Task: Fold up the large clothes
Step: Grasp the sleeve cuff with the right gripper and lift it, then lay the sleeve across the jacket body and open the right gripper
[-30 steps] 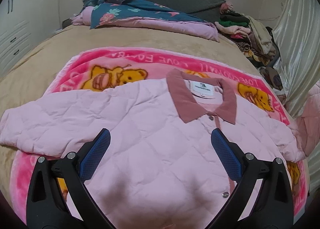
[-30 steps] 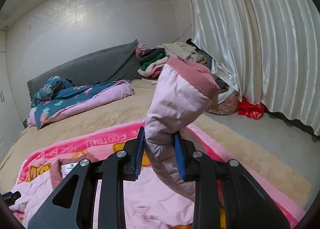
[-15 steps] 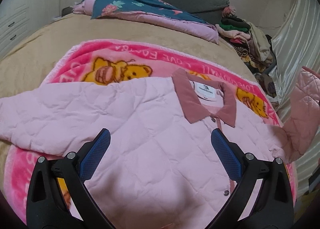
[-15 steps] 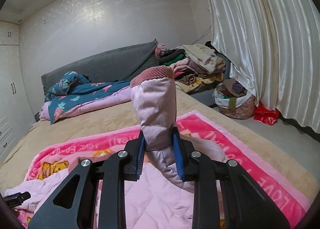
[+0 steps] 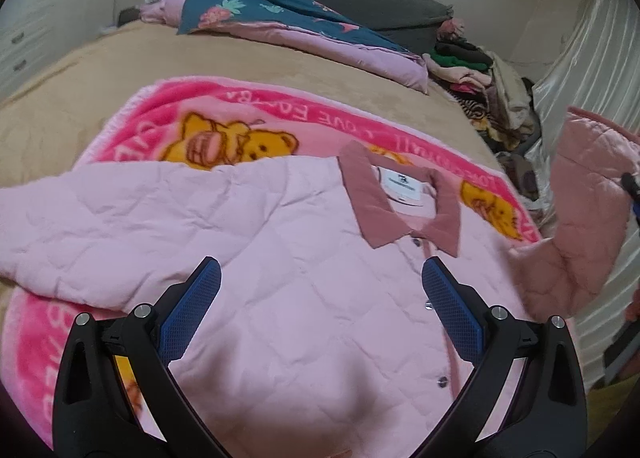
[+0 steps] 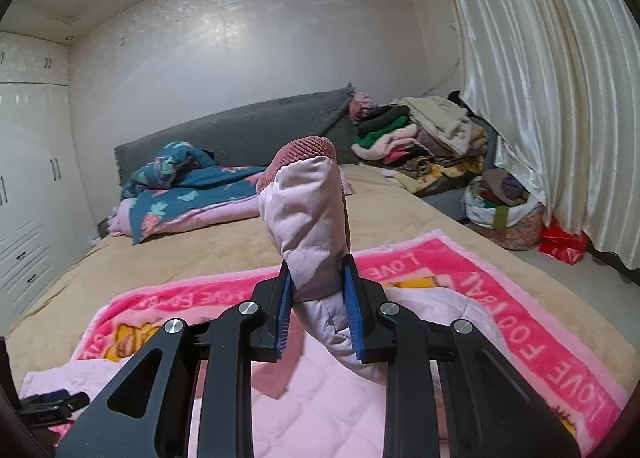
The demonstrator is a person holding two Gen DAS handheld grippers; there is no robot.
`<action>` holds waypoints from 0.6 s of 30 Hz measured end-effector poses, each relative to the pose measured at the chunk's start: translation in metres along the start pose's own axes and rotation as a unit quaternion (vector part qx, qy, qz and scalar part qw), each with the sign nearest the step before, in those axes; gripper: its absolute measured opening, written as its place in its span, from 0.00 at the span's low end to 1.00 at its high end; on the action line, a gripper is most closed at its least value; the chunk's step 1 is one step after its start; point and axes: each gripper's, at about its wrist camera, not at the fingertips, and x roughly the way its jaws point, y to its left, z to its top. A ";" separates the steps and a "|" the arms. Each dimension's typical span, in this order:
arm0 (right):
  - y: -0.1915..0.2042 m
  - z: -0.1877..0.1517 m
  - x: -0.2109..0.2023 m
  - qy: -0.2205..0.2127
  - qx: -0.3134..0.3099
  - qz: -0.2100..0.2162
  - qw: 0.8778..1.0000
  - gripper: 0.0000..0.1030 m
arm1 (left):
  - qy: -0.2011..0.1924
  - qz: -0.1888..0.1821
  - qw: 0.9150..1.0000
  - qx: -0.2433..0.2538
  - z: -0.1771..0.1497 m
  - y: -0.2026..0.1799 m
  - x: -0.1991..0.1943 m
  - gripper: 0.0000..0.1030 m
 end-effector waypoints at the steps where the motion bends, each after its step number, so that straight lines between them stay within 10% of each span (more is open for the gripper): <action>1: 0.005 0.000 0.001 0.000 0.000 0.005 1.000 0.22 | 0.000 -0.007 1.000 -0.004 0.000 0.001 -0.001 0.92; 18: 0.132 -0.083 0.051 0.085 -0.019 0.137 0.987 0.22 | 0.021 -0.079 0.993 -0.090 0.002 0.035 0.009 0.92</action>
